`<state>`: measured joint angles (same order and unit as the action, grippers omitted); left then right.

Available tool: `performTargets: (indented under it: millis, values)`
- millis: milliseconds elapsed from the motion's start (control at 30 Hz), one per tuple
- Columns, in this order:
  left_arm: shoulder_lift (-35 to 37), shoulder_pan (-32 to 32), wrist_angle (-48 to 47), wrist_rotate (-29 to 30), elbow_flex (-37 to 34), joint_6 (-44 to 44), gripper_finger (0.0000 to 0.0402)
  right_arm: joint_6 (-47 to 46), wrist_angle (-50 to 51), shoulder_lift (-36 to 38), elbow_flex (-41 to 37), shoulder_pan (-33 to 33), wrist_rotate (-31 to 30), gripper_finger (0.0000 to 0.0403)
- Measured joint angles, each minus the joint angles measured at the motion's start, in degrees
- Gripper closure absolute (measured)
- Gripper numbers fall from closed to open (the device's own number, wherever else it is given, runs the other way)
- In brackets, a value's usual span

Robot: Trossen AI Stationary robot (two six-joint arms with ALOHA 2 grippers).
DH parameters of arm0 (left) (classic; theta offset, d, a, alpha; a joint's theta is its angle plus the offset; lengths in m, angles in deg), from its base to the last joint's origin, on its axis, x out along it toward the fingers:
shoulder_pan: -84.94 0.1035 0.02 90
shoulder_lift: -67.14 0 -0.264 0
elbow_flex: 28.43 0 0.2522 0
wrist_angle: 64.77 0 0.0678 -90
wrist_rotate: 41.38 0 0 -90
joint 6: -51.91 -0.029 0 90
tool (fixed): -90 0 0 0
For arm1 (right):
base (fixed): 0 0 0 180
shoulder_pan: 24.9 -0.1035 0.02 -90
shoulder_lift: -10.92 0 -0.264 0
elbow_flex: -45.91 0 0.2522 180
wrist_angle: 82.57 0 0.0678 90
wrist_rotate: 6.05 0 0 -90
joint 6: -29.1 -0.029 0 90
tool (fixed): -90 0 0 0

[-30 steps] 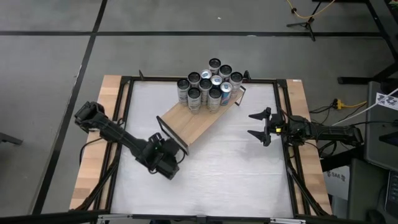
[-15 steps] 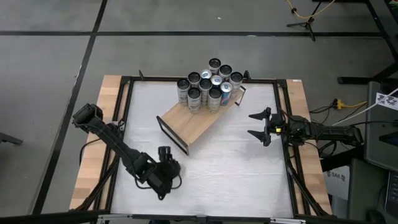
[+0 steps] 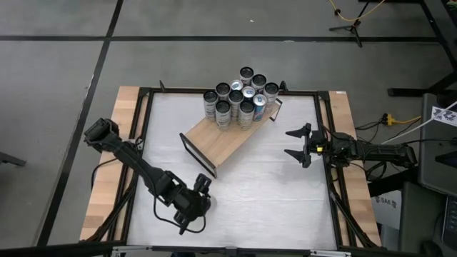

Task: Place canned beverage on shelf
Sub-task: Put the white-blue soda can on the shelf aligned with the other white-blue soda cans

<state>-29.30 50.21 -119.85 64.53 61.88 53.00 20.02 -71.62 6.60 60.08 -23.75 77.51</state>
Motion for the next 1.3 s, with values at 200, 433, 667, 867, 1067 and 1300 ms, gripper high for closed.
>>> performTargets:
  millis: [200, 433, 667, 867, 1067, 1300]
  values:
    - [0.01, 2.28, 0.40, -12.13, 0.00, -7.06, 0.0159, 0.00, 0.00, -0.01, 0.00, 0.00, 0.00, 0.0015]
    - [0.01, 4.50, 1.41, -23.32, 0.00, -18.26, 0.0159, 0.01, 0.00, -0.01, 0.00, 0.00, 0.00, 0.0015]
    - [0.02, 4.88, 0.63, -24.21, 0.00, -30.61, 0.0159, 0.00, 0.00, 0.00, 0.00, 0.00, 0.00, 0.0015]
    - [0.02, 5.81, -1.73, -21.97, 0.00, -38.42, 0.0158, 0.00, 0.00, 0.00, 0.00, 0.00, 0.00, 0.0015]
    - [0.07, 8.95, -4.68, -23.09, 0.11, -44.77, 0.0158, 0.02, 0.00, -0.02, 0.00, 0.00, 0.00, 0.0015]
    - [0.07, 13.64, -8.82, -29.98, 0.11, -51.90, 0.0158, 0.01, 0.01, -0.02, 0.00, -0.01, 0.00, 0.0015]
